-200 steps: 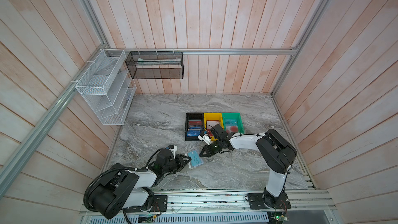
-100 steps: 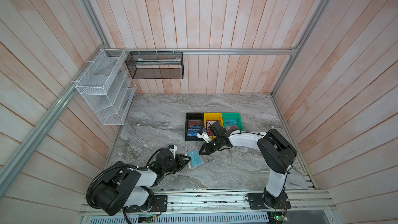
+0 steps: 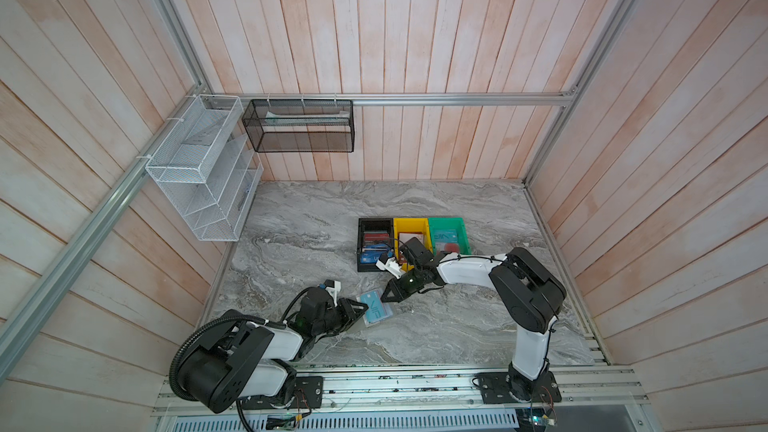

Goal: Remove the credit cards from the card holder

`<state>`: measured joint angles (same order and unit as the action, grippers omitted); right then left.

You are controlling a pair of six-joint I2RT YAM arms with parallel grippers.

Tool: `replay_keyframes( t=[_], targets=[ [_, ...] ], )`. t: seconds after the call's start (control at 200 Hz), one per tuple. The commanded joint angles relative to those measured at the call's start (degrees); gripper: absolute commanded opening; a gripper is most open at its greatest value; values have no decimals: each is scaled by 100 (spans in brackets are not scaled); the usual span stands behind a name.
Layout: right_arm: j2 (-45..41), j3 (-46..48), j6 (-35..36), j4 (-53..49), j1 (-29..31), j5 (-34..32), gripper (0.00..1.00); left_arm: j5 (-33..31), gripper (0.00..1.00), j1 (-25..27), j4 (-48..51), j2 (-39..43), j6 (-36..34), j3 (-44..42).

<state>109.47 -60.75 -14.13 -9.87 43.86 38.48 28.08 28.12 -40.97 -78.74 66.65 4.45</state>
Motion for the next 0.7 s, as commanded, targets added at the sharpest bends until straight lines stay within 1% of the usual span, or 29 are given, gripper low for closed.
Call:
replay_keyframes(
  t=[0.0,0.22,0.37,0.485,0.695],
  targets=[
    [145,81,-63,82,88,120,13,-109,31,-43,363,-18,-100,-164],
    [162,132,-54,89,88,107,13,-169,28,-52,444,128,-48,-273],
    [180,151,-55,110,83,117,13,-249,27,-52,662,394,-47,-348],
    [188,169,-55,124,87,116,13,-356,24,-61,818,550,-82,-332],
    [206,202,-78,168,88,138,13,-330,23,-61,678,326,-100,-225]
  ],
)
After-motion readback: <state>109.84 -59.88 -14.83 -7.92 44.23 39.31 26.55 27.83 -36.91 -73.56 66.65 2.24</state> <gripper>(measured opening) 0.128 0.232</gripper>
